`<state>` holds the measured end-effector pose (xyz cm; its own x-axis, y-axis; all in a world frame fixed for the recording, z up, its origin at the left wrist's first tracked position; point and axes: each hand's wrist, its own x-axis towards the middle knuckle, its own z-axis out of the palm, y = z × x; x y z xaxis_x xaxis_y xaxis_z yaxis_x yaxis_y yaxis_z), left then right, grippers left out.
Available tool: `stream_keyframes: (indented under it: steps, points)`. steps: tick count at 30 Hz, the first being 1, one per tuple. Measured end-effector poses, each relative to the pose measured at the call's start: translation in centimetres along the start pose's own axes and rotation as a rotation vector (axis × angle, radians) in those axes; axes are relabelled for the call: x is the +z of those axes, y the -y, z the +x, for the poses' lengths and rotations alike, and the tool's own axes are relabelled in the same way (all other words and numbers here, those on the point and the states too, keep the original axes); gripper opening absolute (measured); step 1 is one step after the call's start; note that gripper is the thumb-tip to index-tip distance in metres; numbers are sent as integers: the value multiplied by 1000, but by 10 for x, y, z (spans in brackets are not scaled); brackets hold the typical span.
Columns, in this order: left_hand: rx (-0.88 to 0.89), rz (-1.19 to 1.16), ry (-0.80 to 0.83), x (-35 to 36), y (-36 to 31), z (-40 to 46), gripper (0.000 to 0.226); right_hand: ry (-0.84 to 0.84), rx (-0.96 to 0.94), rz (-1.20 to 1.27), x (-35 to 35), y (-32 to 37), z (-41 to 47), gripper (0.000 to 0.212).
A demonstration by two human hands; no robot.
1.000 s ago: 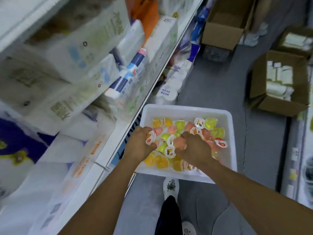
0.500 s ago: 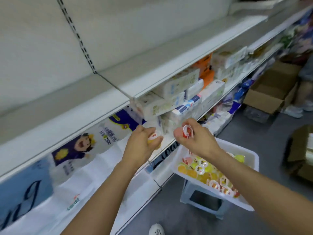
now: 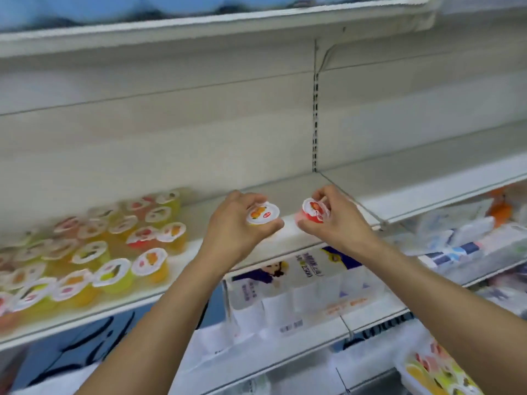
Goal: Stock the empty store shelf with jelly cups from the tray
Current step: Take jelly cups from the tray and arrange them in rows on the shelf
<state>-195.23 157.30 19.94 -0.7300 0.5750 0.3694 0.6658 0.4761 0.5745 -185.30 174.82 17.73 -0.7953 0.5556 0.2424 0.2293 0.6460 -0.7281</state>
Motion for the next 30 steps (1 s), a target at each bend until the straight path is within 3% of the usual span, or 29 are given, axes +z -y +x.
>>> stream_keyframes:
  steps: [7, 12, 23, 25, 27, 30]
  points:
    - [-106, 102, -178, -99, 93, 31, 47, 165, -162, -86, 116, 61, 74, 43]
    - [-201, 118, -202, -135, 143, 45, 44, 256, -149, -128, 182, 83, 118, 40]
    - [-208, 149, -164, -161, 198, 72, 46, 196, -231, -172, 245, 104, 184, 34]
    - [-207, 136, -147, -160, 201, 76, 48, 202, -241, -233, 242, 105, 181, 41]
    - [-210, 113, -135, -159, 200, 80, 57, 175, -311, -269, 229, 114, 173, 64]
    - [-228, 38, -133, -153, 191, 90, 76, 286, -452, 57, 205, 146, 152, 83]
